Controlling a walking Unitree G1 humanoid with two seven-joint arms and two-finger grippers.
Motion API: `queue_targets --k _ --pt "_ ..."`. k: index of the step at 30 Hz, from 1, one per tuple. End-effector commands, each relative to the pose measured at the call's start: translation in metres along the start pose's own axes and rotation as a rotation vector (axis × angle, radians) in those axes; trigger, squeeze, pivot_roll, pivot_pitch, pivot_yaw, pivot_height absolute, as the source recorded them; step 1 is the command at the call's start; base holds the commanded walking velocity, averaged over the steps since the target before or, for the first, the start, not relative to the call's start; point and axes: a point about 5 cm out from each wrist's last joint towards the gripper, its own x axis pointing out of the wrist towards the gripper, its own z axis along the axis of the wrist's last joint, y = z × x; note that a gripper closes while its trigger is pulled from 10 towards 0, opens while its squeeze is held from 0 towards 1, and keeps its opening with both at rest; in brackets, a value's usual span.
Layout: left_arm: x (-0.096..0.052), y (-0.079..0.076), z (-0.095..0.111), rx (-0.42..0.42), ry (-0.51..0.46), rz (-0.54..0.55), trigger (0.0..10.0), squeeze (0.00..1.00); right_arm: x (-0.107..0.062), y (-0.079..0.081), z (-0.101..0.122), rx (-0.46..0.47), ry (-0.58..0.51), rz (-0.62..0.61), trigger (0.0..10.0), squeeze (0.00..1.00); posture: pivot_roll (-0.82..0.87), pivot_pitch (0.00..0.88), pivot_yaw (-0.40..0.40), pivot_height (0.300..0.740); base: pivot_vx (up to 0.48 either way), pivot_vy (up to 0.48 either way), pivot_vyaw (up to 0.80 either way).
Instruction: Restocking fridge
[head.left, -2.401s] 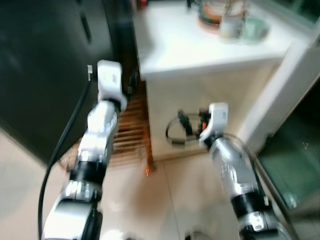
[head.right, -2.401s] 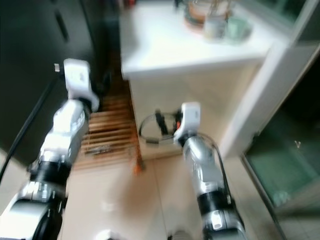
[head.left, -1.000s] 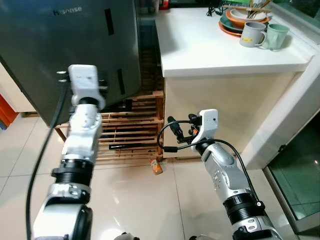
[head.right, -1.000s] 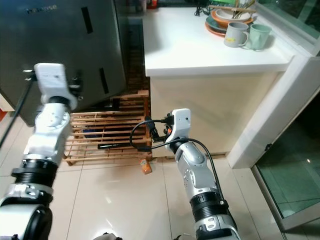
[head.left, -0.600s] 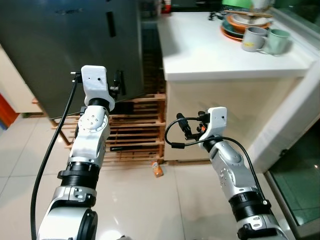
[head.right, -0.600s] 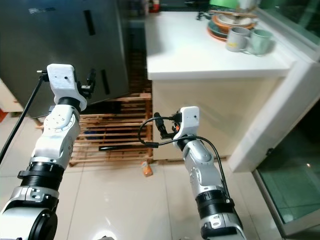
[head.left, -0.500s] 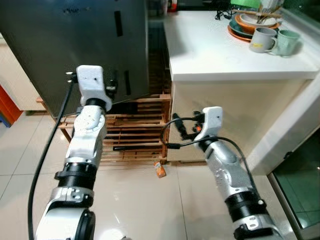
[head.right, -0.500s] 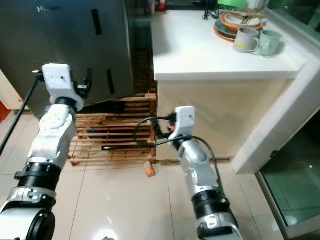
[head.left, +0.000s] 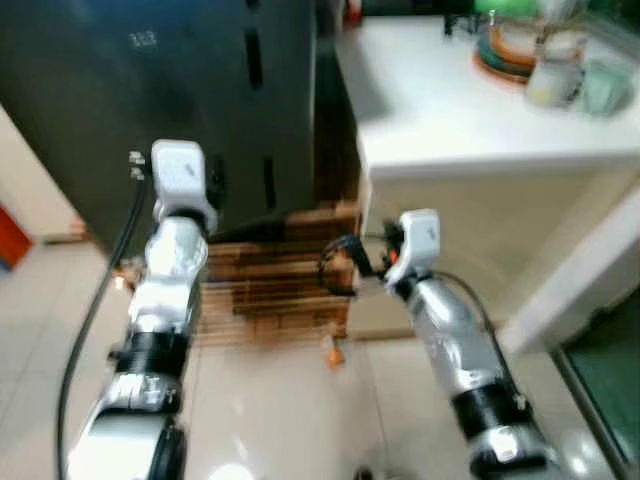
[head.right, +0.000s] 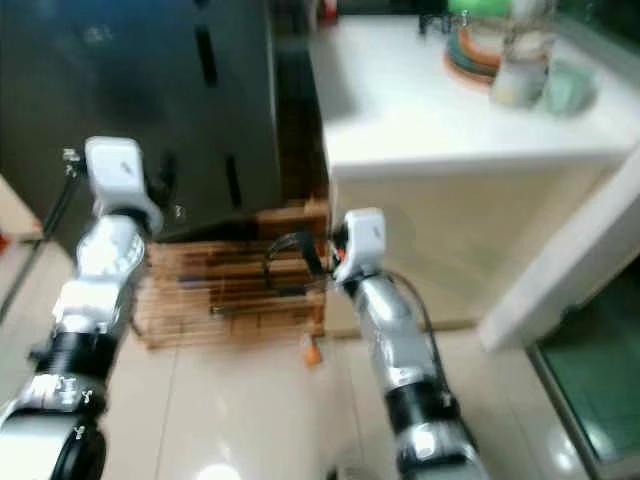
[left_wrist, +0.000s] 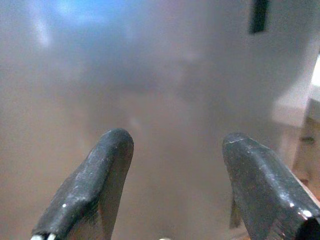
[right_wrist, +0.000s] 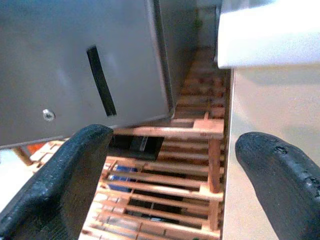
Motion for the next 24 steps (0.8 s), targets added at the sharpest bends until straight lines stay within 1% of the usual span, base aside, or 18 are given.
queue_targets --k 1,2,4,11,18,22,24 --pt "0.001 0.014 0.0 0.001 0.003 0.04 10.0 0.0 0.004 0.01 0.002 0.008 -0.011 0.033 10.0 0.0 -0.06 0.0 0.035 0.74 0.371 0.304 0.0" --pt "0.003 0.02 0.001 -0.001 0.004 0.054 10.0 0.0 0.004 0.012 0.002 0.013 -0.012 0.04 10.0 0.0 -0.06 0.0 0.038 0.74 0.382 0.292 0.0" --pt "0.004 0.022 0.002 -0.002 -0.002 0.063 10.0 0.0 0.005 0.013 0.001 0.014 -0.012 0.042 10.0 0.0 -0.05 0.0 0.039 0.74 0.386 0.285 0.0" --pt "0.006 0.022 0.004 -0.003 -0.006 0.057 10.0 0.0 0.005 0.013 0.001 0.015 -0.012 0.046 10.0 0.0 -0.05 0.0 0.04 0.74 0.386 0.286 0.0" --pt "0.008 0.027 0.004 -0.001 -0.007 0.064 10.0 0.0 0.003 0.012 -0.001 0.014 -0.009 0.047 10.0 0.0 -0.06 0.0 0.039 0.74 0.386 0.284 0.0" --pt "0.009 0.024 0.009 0.018 -0.042 0.052 10.0 0.0 0.002 0.012 -0.002 0.015 -0.005 0.05 10.0 0.0 -0.06 0.0 0.04 0.74 0.387 0.284 0.0" --pt "0.008 0.017 0.012 0.058 -0.06 0.036 10.0 0.0 0.001 0.013 -0.003 0.016 -0.001 0.053 10.0 0.0 -0.06 0.0 0.04 0.74 0.0 0.0 0.0"
